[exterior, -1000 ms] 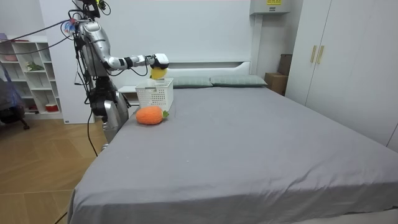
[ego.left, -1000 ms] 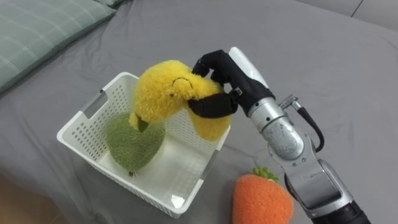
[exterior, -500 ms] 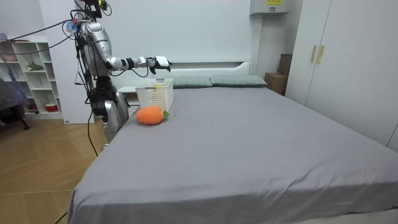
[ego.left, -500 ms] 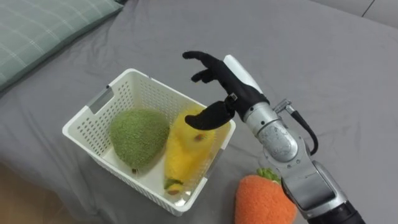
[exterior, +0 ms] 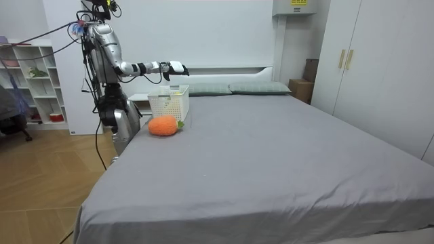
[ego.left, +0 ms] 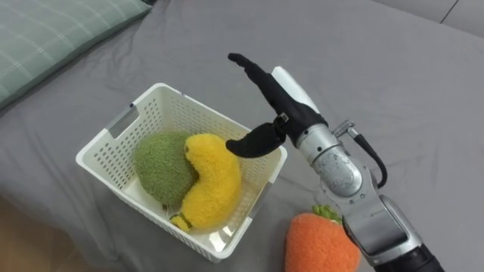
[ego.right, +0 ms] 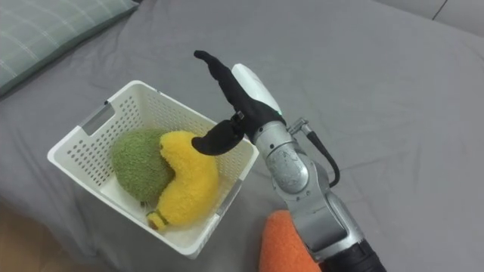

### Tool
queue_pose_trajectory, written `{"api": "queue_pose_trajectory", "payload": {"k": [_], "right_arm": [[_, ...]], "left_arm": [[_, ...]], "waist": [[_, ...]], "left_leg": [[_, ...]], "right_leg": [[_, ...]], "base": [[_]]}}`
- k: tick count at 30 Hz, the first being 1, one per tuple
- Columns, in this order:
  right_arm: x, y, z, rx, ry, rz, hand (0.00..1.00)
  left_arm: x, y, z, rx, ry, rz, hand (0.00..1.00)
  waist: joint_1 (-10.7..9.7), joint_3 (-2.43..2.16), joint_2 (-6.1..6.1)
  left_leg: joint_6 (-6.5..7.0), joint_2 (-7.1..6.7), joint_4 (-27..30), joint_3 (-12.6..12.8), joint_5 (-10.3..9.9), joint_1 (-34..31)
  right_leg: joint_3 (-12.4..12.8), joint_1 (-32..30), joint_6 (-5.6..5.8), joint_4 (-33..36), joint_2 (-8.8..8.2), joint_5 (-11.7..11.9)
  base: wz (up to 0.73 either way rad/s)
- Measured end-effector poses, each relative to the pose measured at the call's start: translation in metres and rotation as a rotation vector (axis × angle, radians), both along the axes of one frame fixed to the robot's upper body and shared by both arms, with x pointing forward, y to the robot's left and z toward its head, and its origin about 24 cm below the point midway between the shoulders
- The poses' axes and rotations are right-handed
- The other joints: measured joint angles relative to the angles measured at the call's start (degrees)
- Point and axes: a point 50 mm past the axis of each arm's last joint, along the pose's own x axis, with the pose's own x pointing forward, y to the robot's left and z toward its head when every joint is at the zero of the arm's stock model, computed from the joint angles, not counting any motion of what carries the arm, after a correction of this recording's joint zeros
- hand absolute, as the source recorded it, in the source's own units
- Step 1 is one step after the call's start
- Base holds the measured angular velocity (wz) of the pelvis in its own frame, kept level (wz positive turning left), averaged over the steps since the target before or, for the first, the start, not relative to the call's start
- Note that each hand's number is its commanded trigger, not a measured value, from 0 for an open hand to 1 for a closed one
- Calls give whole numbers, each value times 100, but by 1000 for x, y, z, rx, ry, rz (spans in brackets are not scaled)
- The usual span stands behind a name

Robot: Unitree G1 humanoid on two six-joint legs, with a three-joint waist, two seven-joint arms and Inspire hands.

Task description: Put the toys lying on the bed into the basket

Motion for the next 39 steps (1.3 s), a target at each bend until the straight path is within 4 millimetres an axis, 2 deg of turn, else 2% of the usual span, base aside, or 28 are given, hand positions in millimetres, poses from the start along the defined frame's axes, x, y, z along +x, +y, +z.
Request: {"api": "queue_pose_trajectory", "payload": {"k": [8, 14, 18, 24, 27, 32, 34, 36, 39], "right_arm": [[0, 0, 0, -2, -7, -8, 0], [4, -13, 4, 26, -9, -56, 0], [5, -25, 4, 45, -11, -105, 0], [-3, -54, -17, 87, 50, -253, 0], [-2, -63, -26, 97, 87, -297, 0], [-3, -70, -27, 162, 106, -322, 0], [-4, -74, -28, 189, 117, -339, 0], [-8, -80, -32, 195, 131, -362, 0], [-12, -91, -36, 202, 142, -409, 0]], "left_arm": [[-1, 3, 0, -5, 3, 19, 0], [-4, 5, 0, -5, 5, 45, 0], [-8, 9, 0, -1, 7, 72, 0], [-7, 9, 0, 0, 5, 77, 0], [-9, 9, 0, -2, 10, 81, 0], [-8, 7, -1, -8, 10, 82, 0], [-9, 7, -1, -20, 12, 88, 0], [-13, 7, -2, -20, 21, 91, 0], [-14, 8, -2, -18, 22, 101, 0]], "waist": [[-68, -9, -12], [-122, -13, -21], [-318, -19, -28], [-437, -25, -16], [-578, -25, 1], [-795, -34, 13], [-835, -47, 34], [-920, -91, 73], [-1044, -101, 108]], "left_leg": [[3, -1, 24, -4, 2, -27], [4, 1, 16, 15, 3, 60], [4, 2, 21, 32, 3, 102], [4, 16, 6, 151, 2, 151], [4, 22, 1, 209, 3, 165], [3, 34, 1, 264, 2, 196], [4, 39, -9, 297, 1, 229], [9, 38, -18, 313, -2, 246], [9, 40, -24, 346, -1, 255]], "right_leg": [[-14, 0, 0, 0, -3, 0], [98, 54, 0, -1, 7, 0], [148, 102, 0, -2, 7, 0], [273, 100, 1, 2, 10, 0], [329, 95, 1, 1, 16, 0], [410, 96, 0, 3, 30, 0], [442, 116, 0, 6, 31, 0], [470, 119, 3, 9, 29, 3], [501, 118, 4, 9, 29, 3]], "base": [[0], [-2], [-2], [-10], [-12], [-7], [-7], [-4], [-6]]}}
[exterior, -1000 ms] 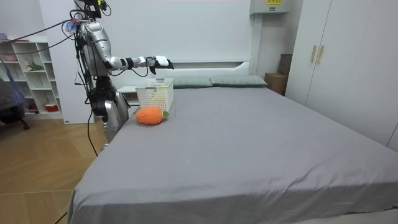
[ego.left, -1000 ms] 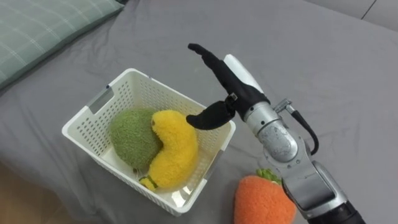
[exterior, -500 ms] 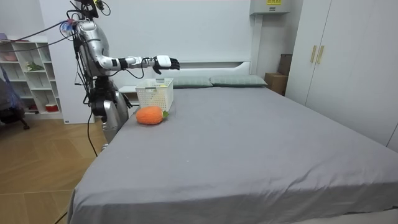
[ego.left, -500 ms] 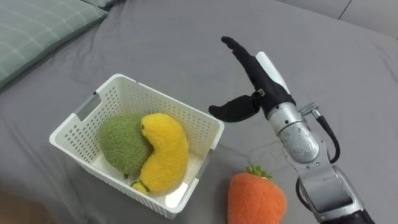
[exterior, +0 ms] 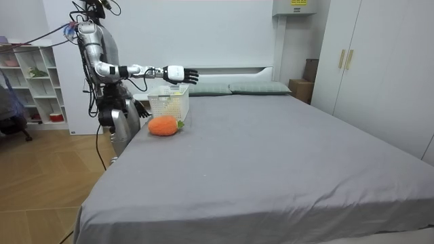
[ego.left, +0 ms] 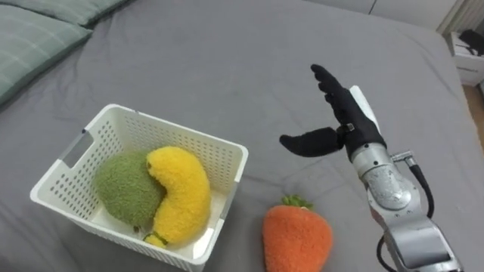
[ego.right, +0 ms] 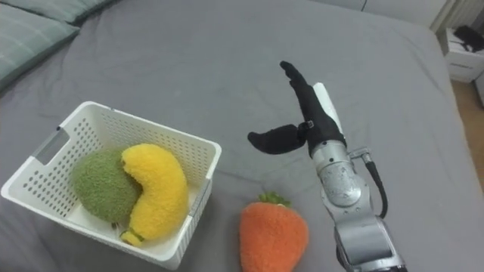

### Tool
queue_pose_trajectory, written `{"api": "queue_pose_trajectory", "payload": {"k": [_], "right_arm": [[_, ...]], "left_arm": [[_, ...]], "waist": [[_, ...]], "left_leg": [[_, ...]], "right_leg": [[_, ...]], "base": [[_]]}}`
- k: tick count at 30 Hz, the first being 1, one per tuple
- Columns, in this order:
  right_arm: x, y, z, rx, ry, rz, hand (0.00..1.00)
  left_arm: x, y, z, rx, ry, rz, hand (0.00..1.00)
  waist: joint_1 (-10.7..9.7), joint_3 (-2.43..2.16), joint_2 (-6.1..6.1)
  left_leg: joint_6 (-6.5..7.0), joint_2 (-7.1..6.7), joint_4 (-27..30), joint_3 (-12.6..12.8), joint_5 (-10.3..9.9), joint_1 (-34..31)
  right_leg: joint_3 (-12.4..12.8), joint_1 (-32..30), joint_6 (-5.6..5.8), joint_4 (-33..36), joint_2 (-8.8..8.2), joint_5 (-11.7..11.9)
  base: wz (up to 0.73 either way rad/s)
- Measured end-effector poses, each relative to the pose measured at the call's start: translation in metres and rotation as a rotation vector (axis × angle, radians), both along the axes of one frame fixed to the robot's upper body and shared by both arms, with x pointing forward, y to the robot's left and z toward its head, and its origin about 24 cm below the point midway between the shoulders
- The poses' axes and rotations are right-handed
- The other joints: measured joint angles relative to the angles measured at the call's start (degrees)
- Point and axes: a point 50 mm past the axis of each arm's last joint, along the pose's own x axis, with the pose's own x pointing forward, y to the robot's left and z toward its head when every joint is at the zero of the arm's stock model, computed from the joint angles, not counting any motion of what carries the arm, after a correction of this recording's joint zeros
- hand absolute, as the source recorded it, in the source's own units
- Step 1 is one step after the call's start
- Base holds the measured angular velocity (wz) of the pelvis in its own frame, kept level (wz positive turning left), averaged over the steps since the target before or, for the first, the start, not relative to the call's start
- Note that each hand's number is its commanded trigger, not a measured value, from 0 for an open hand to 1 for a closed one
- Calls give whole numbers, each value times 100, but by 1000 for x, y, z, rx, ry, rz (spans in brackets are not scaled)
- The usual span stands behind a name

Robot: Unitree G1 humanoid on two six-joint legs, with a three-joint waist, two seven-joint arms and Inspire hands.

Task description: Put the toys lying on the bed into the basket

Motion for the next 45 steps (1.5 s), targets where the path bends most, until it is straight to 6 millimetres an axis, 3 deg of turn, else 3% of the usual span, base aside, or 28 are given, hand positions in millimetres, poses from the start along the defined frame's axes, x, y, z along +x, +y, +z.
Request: {"api": "queue_pose_trajectory", "payload": {"k": [7, 12, 17, 25, 29, 37, 45], "right_arm": [[-11, -20, -9, 19, 26, -100, 0], [-26, -28, -28, 15, 93, -150, 0], [-35, -33, -50, 26, 189, -179, 0], [-46, -29, -66, 39, 260, -160, 0], [-50, -23, -76, 51, 307, -135, 0], [-54, -15, -84, 68, 342, -113, 0], [-69, -1, -116, 109, 492, -80, 0]], "left_arm": [[-3, 3, 0, 9, 0, 21, 0], [-6, 2, -2, 3, 17, 23, 0], [-8, 1, -3, -5, 23, 20, 0], [-13, 1, -4, -6, 41, 24, 0], [-12, 1, -4, -5, 39, 24, 0], [-9, -3, -4, 3, 22, 5, 0], [1, -8, -3, 5, -14, -9, 0]], "waist": [[-148, 14, 42], [-292, 18, 76], [-292, 29, 98], [-268, -8, 170], [-276, 3, 221], [-275, -23, 196], [-121, -27, 176]], "left_leg": [[-9, 52, -40, 223, -12, 96], [-11, 73, -67, 312, -33, 116], [9, 70, -53, 345, -77, 136], [14, 76, -4, 388, -87, 103], [14, 76, -24, 389, -88, 101], [12, 75, -59, 390, -87, -48], [14, 76, -50, 411, -78, -305]], "right_leg": [[245, -8, -3, 12, 19, 16], [320, -20, -6, 56, 21, 18], [381, -37, -1, 106, 22, 15], [424, -118, 6, 107, 53, 17], [427, -127, 6, 100, 57, 17], [414, -304, 6, 103, 55, 17], [353, -525, 6, 89, 50, 19]], "base": [[-17], [-11], [-4], [-2], [0], [0], [1]]}}
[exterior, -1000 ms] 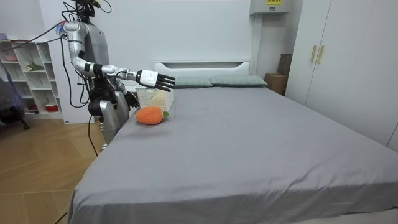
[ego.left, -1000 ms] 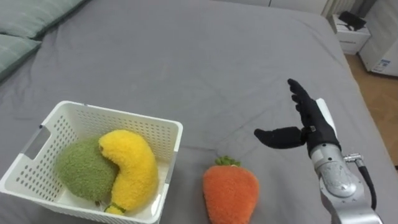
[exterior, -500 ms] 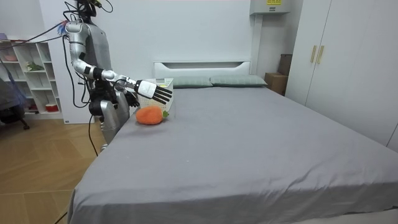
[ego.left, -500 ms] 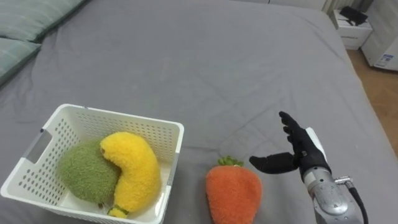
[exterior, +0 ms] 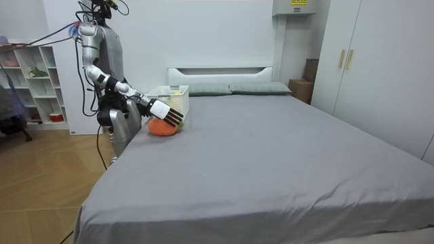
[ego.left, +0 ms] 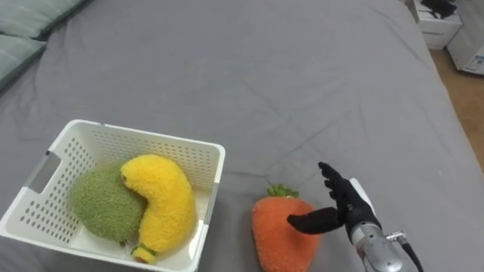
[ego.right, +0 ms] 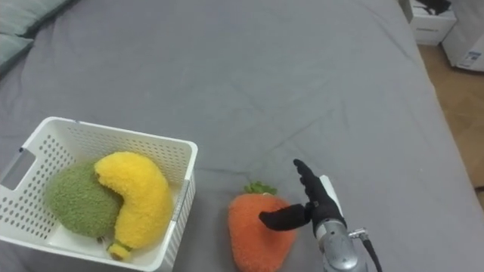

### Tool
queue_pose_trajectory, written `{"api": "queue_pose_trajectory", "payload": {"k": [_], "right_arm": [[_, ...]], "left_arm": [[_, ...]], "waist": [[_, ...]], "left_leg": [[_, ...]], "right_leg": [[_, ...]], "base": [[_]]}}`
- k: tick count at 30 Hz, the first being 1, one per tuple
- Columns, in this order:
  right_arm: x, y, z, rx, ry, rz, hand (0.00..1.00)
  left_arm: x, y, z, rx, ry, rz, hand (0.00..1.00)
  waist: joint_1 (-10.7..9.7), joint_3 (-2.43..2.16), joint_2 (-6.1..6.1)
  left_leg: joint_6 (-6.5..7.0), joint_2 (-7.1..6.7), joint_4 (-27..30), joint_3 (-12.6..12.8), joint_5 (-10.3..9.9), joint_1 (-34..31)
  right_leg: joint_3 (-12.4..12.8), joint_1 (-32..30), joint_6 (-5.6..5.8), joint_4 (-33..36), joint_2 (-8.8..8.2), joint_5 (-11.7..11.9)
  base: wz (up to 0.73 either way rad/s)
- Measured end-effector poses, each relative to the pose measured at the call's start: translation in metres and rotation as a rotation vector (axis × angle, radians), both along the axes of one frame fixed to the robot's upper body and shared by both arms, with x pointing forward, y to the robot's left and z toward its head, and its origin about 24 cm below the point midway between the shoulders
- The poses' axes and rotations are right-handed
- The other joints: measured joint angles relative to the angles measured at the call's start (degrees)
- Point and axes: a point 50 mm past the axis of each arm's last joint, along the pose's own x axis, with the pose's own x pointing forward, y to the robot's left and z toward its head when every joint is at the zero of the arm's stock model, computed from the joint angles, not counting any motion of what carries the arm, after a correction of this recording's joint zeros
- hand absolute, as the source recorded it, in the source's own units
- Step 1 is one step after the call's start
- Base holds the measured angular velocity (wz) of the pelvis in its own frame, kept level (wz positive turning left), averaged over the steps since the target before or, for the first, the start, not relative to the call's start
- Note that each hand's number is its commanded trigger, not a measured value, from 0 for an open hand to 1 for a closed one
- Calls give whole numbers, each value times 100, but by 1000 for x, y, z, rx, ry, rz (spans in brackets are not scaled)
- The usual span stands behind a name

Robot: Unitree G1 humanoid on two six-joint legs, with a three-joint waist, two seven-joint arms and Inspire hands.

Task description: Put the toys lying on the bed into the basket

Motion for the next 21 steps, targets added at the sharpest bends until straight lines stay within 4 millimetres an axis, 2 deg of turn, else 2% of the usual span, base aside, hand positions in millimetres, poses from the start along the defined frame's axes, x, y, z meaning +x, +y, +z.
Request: {"api": "queue_pose_trajectory", "payload": {"k": [3, 6, 11, 16, 18, 19, 20, 21], "right_arm": [[2, 3, -2, 20, 5, -2, 0], [9, 6, -2, 20, -4, 14, 0], [8, 18, -4, 24, 8, 74, 0], [9, 15, -8, 19, 34, 84, 2], [9, 14, -10, 21, 45, 89, 16], [8, 14, -10, 20, 47, 89, 18], [8, 14, -11, 20, 51, 89, 43], [7, 13, -12, 16, 60, 89, 58]], "left_arm": [[4, -2, -1, -16, -12, 6, 0], [9, -4, -1, -31, -21, 18, 0], [10, -4, -1, -52, -34, 57, 0], [10, -4, -1, -48, -34, 49, 0], [9, -3, -1, -44, -34, 48, 0], [9, -3, -1, -44, -34, 48, 0], [9, -3, -1, -43, -34, 49, 0], [9, -3, -1, -43, -33, 49, 0]], "waist": [[19, 26, 0], [5, 100, 4], [-9, 111, 9], [6, 100, -14], [-8, 89, -28], [-7, 85, -33], [-10, 82, -39], [-21, 80, -42]], "left_leg": [[2, -1, -11, 0, 2, -96], [3, -1, -22, 1, 3, -143], [3, -4, -24, -73, 3, -232], [3, -14, -23, -97, 2, -254], [1, -12, -17, -127, 3, -261], [1, -12, -15, -133, 3, -261], [0, -13, -11, -151, 3, -246], [0, -16, -11, -179, 3, -215]], "right_leg": [[-5, -105, 0, -1, -1, 0], [3, -162, 0, -1, 2, 0], [-81, -215, 0, -19, 0, 0], [-120, -184, 1, -88, -3, 0], [-146, -176, 0, -93, 1, 0], [-151, -171, 0, -94, 2, 0], [-170, -143, 0, -100, 2, 0], [-199, -102, 0, -102, 1, 0]], "base": [[1], [0], [6], [4], [6], [7], [9], [11]]}}
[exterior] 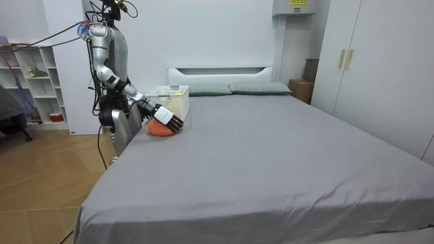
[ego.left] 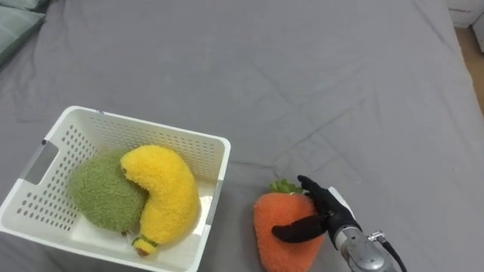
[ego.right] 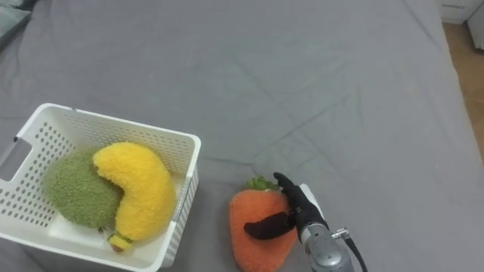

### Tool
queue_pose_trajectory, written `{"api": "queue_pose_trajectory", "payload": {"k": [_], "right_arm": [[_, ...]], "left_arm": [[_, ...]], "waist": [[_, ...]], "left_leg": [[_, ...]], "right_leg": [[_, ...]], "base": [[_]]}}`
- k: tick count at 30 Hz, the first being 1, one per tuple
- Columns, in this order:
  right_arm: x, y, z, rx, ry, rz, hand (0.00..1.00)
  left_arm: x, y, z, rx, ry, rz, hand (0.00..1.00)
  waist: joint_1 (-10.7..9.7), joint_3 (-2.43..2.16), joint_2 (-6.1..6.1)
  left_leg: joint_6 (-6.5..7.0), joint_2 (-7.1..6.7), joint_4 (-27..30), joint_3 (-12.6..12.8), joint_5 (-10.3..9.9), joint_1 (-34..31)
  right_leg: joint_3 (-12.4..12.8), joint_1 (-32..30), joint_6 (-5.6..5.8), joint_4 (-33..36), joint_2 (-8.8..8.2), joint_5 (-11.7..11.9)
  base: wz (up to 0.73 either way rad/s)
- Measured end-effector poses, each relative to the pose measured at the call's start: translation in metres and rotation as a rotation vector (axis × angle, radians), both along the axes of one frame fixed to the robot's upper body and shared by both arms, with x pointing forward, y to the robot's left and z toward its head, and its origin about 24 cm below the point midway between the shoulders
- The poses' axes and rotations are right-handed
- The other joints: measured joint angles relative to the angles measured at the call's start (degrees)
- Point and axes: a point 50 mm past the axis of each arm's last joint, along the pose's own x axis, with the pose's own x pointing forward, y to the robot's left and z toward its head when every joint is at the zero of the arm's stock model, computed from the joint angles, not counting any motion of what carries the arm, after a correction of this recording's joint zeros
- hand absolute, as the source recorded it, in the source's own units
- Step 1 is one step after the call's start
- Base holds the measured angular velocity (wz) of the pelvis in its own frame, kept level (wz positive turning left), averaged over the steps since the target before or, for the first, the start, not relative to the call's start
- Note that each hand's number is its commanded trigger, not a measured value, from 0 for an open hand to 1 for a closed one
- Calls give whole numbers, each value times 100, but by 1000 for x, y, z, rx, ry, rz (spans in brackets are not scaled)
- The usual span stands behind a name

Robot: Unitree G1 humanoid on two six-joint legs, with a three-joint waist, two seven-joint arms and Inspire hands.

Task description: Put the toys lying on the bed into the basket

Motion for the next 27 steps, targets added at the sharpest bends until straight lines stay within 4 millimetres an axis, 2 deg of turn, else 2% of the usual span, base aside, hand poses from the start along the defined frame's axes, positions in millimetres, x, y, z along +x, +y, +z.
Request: {"api": "queue_pose_trajectory", "payload": {"k": [1, 3, 4, 15, 27], "right_arm": [[-1, 0, -1, -8, 5, 4, 67], [-3, -3, -5, -40, 26, 18, 98], [-4, -4, -7, -52, 33, 21, 100], [-11, -2, -14, -98, 88, 102, 100], [-12, 4, -15, -98, 102, 160, 100]], "left_arm": [[0, 0, 0, 0, -1, 0, 0], [-1, 0, 1, 11, -9, 3, 0], [-2, 1, 1, 15, -10, 5, 0], [-1, 0, 2, 17, -19, -2, 0], [-2, 0, 2, 8, -16, -5, 0]], "waist": [[0, -4, -4], [4, -41, -62], [7, -46, -81], [13, -13, -75], [42, -7, -66]], "left_leg": [[0, -1, -1, -18, 0, 11], [-1, -4, 2, -53, -1, 11], [-1, -4, 6, -63, -1, 18], [-1, -13, 34, -107, -2, 17], [-1, -25, 62, -196, -2, 25]], "right_leg": [[-18, 17, 0, 1, 0, 0], [-55, 29, 0, 1, -1, 0], [-64, 47, 0, 1, -1, 0], [-105, 95, 0, 0, -7, 0], [-199, 131, 0, -3, -20, 0]], "base": [[13], [9], [4], [1], [3]]}}
